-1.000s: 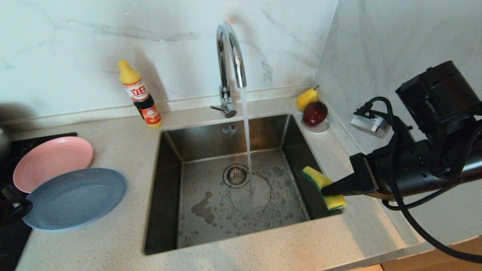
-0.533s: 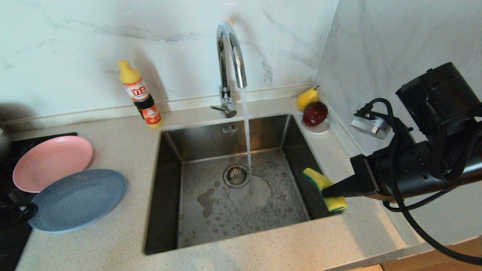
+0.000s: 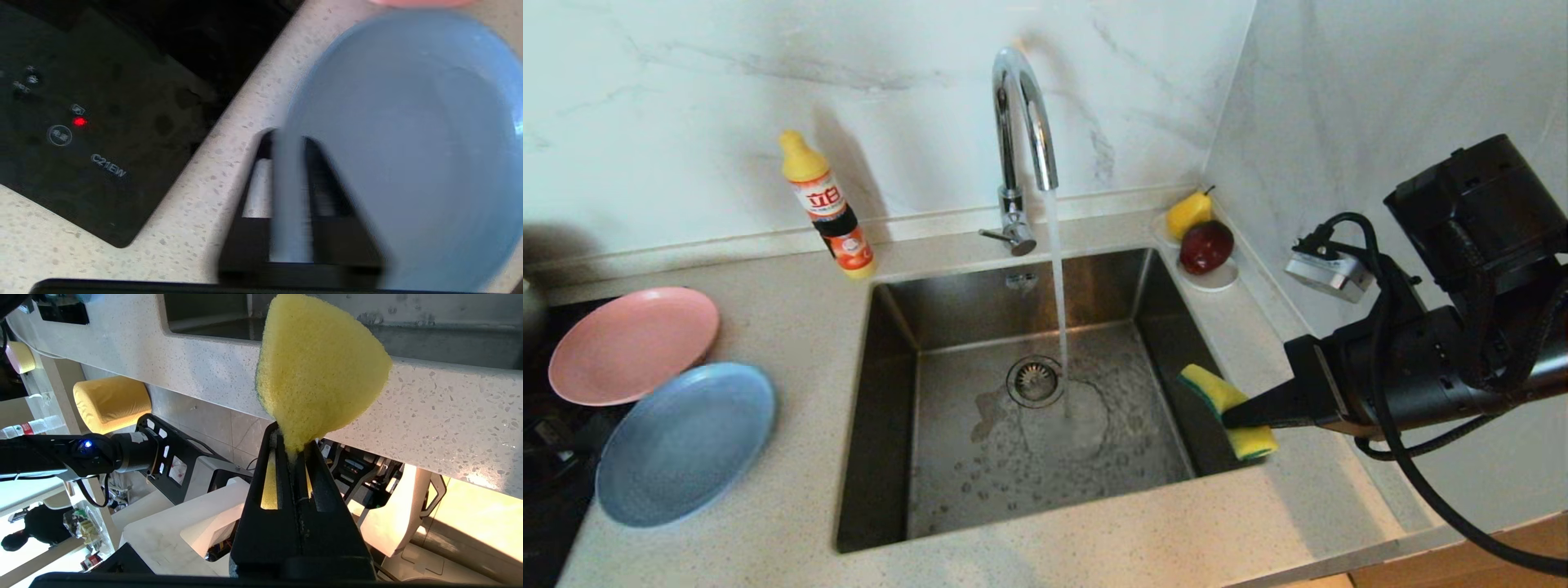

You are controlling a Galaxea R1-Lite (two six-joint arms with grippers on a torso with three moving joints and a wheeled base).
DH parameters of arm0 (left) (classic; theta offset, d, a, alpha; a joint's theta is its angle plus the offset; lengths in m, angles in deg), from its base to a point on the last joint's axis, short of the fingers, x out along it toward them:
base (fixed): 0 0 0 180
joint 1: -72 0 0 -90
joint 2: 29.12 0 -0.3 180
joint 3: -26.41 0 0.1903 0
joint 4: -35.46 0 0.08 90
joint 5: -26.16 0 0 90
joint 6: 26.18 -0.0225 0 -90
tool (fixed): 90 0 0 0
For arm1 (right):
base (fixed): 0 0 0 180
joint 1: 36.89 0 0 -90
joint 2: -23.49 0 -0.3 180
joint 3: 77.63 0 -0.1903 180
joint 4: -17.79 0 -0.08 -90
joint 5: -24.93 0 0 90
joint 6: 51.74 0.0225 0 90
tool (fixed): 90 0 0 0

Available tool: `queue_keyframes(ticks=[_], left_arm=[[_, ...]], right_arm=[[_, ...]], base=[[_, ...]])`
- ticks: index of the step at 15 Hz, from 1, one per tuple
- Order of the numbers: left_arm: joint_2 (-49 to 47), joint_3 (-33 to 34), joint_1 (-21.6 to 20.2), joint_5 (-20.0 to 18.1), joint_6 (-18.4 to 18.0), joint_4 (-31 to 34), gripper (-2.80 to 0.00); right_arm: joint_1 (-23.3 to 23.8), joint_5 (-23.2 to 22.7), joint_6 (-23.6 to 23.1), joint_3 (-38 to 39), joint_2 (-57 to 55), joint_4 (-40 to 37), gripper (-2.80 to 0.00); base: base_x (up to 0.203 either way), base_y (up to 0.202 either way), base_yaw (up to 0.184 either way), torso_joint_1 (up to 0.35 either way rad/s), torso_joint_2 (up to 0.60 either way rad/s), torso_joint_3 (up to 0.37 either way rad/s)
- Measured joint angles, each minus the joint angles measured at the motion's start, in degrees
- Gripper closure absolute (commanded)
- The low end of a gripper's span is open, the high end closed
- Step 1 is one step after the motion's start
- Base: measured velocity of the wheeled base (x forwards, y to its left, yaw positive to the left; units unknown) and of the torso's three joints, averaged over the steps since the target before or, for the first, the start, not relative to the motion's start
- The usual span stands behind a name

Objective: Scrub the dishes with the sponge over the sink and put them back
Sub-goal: Place the plate on the table

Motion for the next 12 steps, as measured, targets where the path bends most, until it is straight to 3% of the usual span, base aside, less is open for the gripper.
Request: queue_keyframes(ticks=[3, 7, 8, 12], left_arm=[[1.1, 0.1, -0.1, -3.7, 0.4, -0.2, -2.8], [4.1, -1.9, 0.0, -4.8, 0.9, 0.6, -2.8], [4.7, -3.1, 0.1, -4.8, 1.0, 1.1, 0.0], [6.2, -12.3, 3.0, -4.4, 0.4, 6.4, 0.0]], right_arm=[[0.0, 0.0, 0.0, 0.0, 0.0, 0.0, 0.0], [0.1, 0.0, -0.1, 0.3, 0.1, 0.0, 0.0], [0.1, 0.0, -0.1, 0.4, 0.2, 0.0, 0.0], [0.1, 0.0, -0.1, 0.3, 0.2, 0.0, 0.0]], base=[[0.0, 0.0, 0.0, 0.0, 0.0, 0.0], [0.0, 0.0, 0.0, 0.0, 0.0, 0.0], [0.0, 0.0, 0.0, 0.0, 0.0, 0.0], [0.0, 0.0, 0.0, 0.0, 0.0, 0.0]])
